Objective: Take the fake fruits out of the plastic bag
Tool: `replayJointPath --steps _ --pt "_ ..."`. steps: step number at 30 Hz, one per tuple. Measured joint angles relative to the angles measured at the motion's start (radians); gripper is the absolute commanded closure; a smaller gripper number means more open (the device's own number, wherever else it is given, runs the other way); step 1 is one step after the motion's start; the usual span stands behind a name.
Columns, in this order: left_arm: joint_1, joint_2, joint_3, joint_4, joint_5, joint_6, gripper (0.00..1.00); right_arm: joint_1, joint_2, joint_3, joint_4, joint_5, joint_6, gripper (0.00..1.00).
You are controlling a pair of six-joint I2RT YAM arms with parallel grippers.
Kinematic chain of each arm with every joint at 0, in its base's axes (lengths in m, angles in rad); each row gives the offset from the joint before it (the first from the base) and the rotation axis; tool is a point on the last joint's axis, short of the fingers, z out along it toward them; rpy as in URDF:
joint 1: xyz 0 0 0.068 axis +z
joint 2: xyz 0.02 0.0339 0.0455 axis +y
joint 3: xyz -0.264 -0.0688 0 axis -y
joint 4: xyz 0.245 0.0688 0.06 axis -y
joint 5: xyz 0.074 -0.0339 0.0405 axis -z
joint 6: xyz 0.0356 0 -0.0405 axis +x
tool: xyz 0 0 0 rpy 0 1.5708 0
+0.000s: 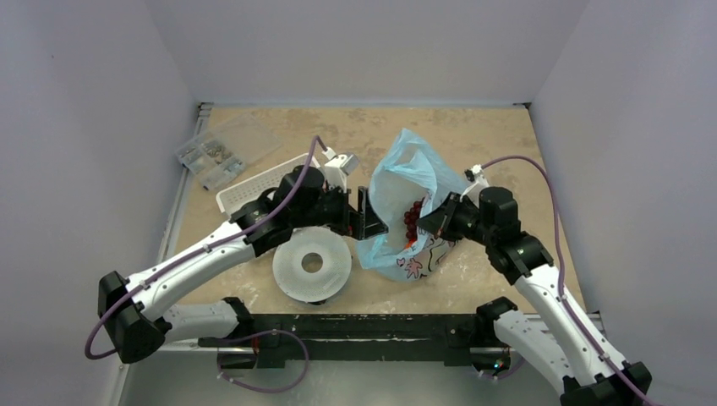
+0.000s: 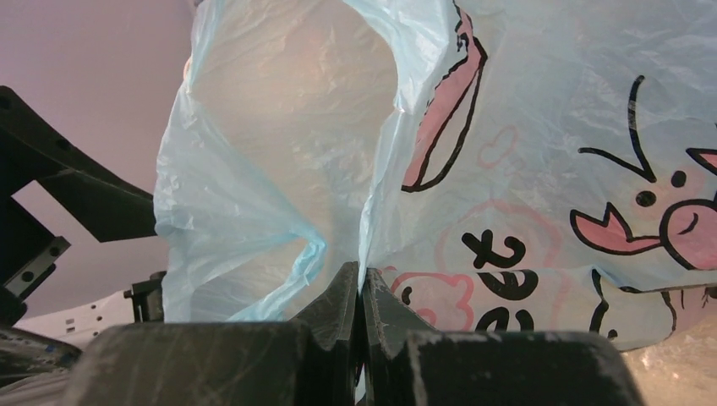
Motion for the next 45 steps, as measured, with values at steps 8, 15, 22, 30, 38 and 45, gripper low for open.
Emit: replayJointPath --steps 8,15,22,30,38,45 --pt "-0.116 0.241 0.212 -0.053 -0.034 0.042 0.36 0.0 -0.068 0.001 -0.191 0.086 -0.011 1.0" --pt "-0.196 0.318 0.325 -0.158 -0.143 0.082 0.32 0.0 -0.109 -0.003 -0.349 0.159 -0.008 1.0" --pt "-0.2 0.175 0.342 -0.348 -0.447 0.043 0.33 0.0 -0.126 -0.003 -0.418 0.236 -0.01 1.0" --pt "-0.202 0.144 0.418 -0.277 -0.325 0.024 0.46 0.0 -0.177 -0.004 -0.463 0.299 0.007 1.0" --pt "-0.273 0.449 0.602 -0.242 -0.253 0.077 0.62 0.0 -0.221 -0.005 -0.466 0.314 0.022 1.0" --pt "-0.284 0.575 0.412 -0.149 -0.257 0.048 0.76 0.0 -0.233 -0.047 -0.44 0.298 0.063 1.0"
